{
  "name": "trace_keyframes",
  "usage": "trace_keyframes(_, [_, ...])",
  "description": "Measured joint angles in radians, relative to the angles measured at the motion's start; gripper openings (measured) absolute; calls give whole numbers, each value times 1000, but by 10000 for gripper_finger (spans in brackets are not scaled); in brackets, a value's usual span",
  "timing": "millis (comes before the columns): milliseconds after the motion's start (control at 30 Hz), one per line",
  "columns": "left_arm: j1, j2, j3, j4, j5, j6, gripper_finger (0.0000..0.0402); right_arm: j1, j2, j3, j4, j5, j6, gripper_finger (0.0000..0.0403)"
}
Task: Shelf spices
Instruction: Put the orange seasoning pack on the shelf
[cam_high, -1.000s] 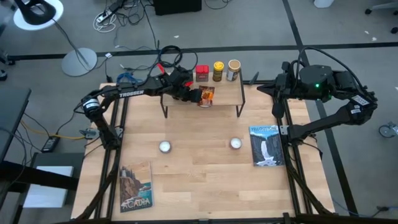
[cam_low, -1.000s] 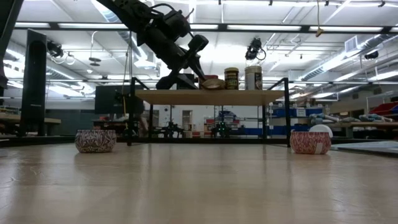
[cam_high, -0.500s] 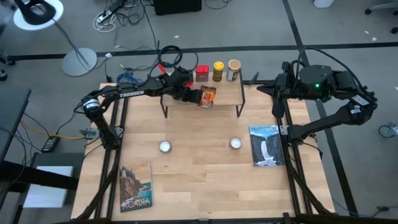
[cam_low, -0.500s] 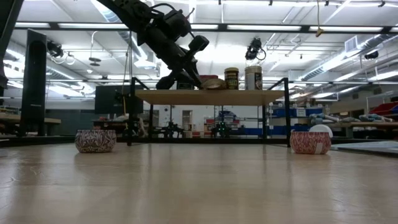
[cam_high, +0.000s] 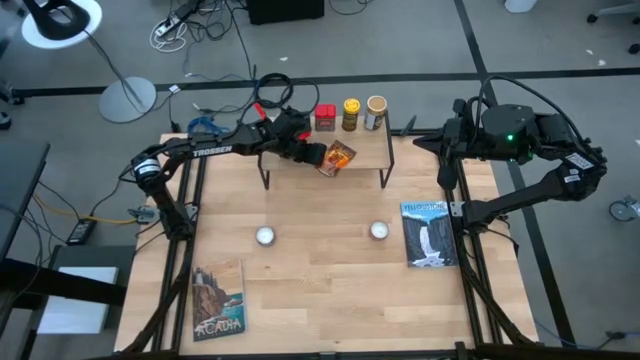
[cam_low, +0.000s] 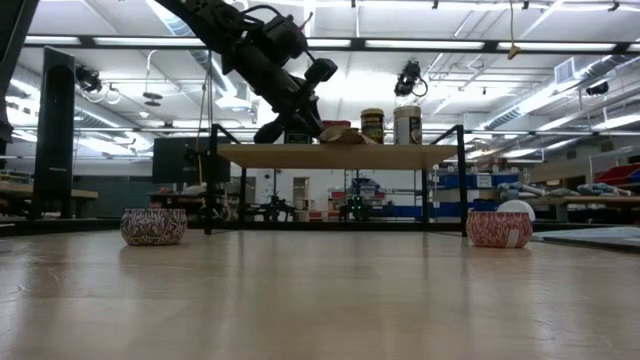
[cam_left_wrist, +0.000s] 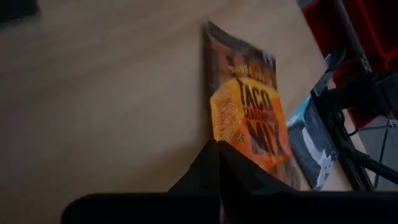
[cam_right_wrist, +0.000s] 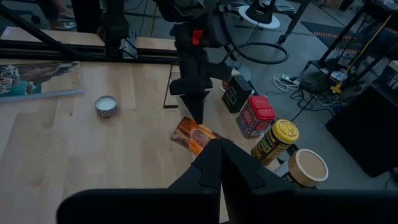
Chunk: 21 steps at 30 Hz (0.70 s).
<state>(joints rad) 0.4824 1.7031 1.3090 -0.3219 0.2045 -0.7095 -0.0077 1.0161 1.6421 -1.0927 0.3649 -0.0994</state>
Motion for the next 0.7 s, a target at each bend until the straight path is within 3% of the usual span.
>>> trace_keyframes(467, [0,0,0,126,-13,51,0,0,0,0,0,0,-9,4])
trace_keyframes(700, [0,0,0,142,30,78,0,0,0,0,0,0,-9,6])
